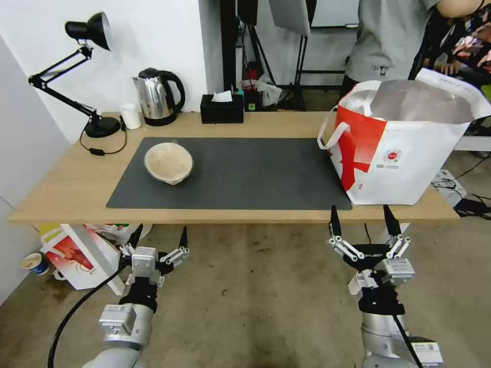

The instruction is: Pick up the trash from the table and place it into the takeout bag.

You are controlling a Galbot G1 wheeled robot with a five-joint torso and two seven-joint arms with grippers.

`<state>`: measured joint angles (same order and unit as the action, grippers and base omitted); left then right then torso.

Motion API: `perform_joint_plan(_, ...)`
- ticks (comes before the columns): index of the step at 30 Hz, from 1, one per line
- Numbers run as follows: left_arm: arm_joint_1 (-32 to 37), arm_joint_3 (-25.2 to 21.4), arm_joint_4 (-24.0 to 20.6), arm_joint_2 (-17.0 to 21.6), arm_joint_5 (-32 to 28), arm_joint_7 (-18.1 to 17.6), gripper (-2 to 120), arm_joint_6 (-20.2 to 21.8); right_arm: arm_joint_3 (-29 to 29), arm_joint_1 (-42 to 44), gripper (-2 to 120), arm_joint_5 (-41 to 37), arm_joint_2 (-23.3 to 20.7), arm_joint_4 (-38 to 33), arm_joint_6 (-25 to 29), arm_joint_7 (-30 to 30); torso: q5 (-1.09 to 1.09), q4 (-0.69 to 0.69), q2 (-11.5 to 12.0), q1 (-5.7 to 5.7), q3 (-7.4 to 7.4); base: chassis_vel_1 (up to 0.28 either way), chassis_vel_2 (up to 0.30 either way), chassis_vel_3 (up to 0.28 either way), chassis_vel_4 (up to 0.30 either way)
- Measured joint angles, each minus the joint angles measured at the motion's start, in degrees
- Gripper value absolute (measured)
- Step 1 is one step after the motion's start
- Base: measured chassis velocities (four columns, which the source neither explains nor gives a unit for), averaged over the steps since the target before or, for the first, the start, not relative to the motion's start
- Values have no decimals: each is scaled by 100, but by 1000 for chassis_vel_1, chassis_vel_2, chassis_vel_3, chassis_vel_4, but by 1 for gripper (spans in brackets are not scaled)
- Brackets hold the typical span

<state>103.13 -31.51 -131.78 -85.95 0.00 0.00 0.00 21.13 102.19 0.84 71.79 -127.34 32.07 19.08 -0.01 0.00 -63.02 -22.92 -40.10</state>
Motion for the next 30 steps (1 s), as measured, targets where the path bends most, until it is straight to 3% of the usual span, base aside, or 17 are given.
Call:
perform_joint_plan(13,0,0,0,0,0,0,100,0,-159,152,100,291,354,321,378,6,0,0,0,0,0,0,0,0,0)
perform_joint_plan(30,0,0,0,0,0,0,100,0,-191,164,100,349,454,354,490,3,1,0,0,0,-1,0,0,0,0)
